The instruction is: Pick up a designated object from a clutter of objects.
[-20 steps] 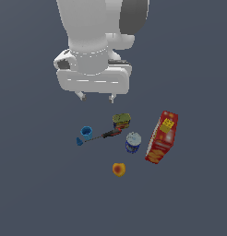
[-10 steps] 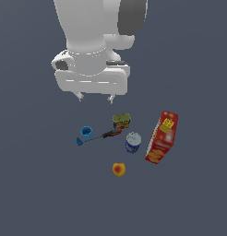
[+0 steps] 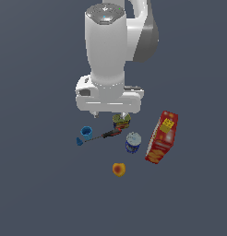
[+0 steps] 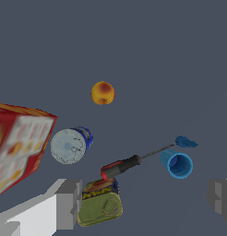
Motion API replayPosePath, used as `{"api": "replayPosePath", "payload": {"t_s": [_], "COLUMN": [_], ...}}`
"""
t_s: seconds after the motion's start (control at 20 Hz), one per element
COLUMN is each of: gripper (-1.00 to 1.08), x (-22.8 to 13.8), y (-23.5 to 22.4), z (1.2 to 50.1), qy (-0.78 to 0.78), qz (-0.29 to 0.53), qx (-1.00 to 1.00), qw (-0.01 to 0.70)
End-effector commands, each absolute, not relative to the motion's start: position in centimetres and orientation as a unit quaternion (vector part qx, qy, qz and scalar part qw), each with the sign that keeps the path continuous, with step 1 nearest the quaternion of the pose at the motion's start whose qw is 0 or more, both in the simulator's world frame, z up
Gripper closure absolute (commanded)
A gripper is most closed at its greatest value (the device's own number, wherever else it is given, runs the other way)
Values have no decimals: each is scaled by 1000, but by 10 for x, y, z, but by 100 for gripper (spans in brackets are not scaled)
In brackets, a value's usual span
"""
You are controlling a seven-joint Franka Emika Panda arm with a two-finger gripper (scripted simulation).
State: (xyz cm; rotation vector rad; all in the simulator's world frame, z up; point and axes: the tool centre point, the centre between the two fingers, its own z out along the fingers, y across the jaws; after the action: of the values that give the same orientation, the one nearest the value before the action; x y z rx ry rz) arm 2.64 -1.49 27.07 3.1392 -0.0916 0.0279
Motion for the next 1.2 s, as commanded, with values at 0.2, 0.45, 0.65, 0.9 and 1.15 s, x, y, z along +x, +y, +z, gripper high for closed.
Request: {"api": "replayPosePath", "payload": {"t_s": [0.2,0.45,0.65,0.9,1.15], "gripper": [-92,-92,-92,-92,-92], "x": [34,31,27,24,24], "y": [38,71,88,98,97], "z": [200,158,136,125,123], "qy": [7,28,39,45,45], "qz": [4,2,1,0,-1], "qx": [1000,1000,999,999,999], "qw": [4,3,1,0,0]}}
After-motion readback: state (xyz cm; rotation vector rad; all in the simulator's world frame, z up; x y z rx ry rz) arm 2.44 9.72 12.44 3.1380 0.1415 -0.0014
